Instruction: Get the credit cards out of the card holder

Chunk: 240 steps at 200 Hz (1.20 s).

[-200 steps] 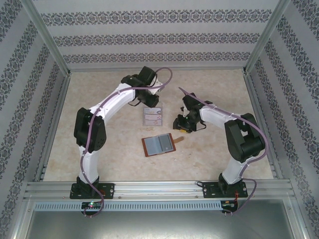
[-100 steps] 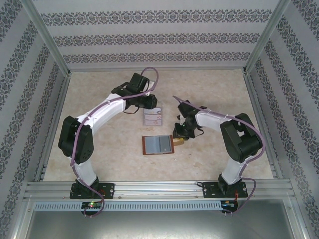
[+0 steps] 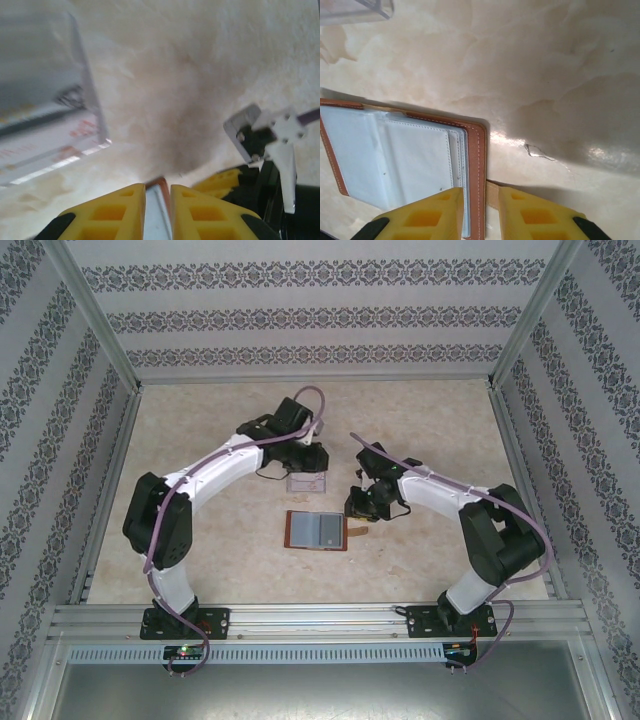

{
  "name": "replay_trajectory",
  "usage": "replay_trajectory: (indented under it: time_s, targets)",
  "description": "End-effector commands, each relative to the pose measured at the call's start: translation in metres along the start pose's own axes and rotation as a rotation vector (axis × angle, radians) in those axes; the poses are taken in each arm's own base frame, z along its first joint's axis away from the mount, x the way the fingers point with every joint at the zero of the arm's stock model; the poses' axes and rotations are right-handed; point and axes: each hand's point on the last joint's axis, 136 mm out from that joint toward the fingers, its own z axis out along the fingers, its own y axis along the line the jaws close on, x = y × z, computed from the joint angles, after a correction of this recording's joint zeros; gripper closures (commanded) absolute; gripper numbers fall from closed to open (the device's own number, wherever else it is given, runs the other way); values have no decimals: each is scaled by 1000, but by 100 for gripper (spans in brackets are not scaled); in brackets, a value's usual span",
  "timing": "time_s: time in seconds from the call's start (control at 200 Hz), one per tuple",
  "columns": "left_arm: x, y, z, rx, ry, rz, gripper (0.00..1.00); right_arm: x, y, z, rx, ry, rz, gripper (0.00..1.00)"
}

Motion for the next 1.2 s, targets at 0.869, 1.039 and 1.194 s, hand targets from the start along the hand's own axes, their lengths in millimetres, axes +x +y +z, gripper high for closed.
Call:
replay_trajectory:
  time_s: [0.869,1.039,1.194]
  targets:
    - [146,26,82,-105,448,-138,88,0,1,-2,-73,-21,93,72]
    - [143,32,76,-131,415,-135,91,4,9,2,-101,0,90,70]
    - [140,35,69,-132,390,-151,93,7,16,8,-131,23,89,69]
